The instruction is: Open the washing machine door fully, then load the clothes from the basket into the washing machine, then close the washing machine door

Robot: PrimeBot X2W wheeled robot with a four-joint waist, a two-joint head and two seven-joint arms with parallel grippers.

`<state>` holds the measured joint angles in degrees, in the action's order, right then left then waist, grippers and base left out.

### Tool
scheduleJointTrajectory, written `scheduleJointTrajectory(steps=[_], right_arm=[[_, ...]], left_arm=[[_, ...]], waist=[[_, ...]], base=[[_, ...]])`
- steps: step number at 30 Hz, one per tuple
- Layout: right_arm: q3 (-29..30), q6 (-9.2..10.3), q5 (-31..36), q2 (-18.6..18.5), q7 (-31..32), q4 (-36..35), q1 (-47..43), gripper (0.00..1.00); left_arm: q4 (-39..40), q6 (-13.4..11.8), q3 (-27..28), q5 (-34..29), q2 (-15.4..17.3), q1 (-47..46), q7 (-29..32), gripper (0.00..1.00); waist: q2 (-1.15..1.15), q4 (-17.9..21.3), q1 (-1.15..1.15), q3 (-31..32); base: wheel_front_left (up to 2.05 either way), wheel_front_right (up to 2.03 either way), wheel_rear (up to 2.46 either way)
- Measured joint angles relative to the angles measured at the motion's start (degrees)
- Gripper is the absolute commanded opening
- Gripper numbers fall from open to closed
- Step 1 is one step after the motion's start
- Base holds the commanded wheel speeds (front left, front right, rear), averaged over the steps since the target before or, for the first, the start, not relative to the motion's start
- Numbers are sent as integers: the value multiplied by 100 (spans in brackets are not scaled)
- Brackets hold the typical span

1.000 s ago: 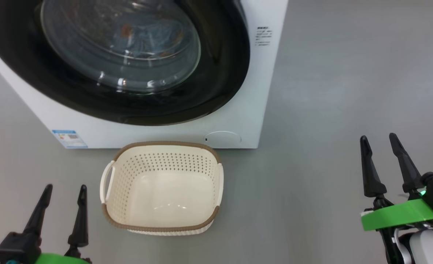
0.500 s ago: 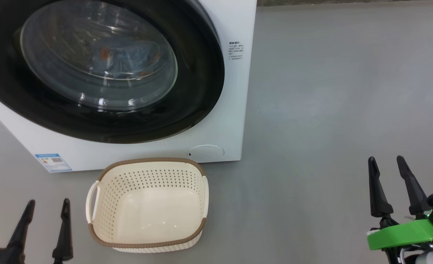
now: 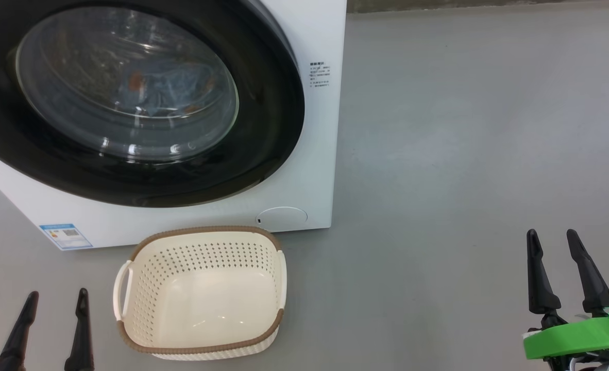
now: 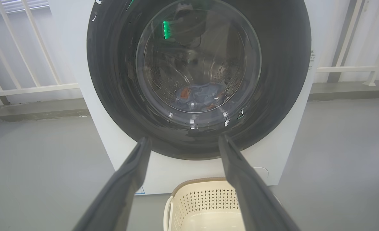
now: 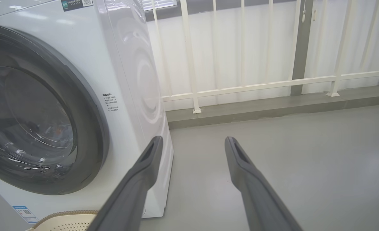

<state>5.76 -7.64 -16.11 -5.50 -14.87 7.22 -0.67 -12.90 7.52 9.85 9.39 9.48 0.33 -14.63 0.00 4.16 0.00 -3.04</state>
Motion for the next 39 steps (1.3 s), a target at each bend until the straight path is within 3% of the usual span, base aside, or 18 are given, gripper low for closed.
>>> scheduleJointTrajectory(steps=[25,26,39], right_arm=[[4,0,0,11,0,-66,1,100],[1,-1,0,16,-1,-51,1,0],[-24,-1,-43,368,49,809,-15,0]], left_arm=[[219,0,188,-350,-129,-1,0,100],[207,-1,183,-350,-138,-1,1,0],[-481,-1,108,-279,-688,13,53,0]], waist=[[0,20,0,-106],[0,21,0,-109],[0,18,2,-106]], base=[[0,0,0],[0,0,0],[0,0,0]])
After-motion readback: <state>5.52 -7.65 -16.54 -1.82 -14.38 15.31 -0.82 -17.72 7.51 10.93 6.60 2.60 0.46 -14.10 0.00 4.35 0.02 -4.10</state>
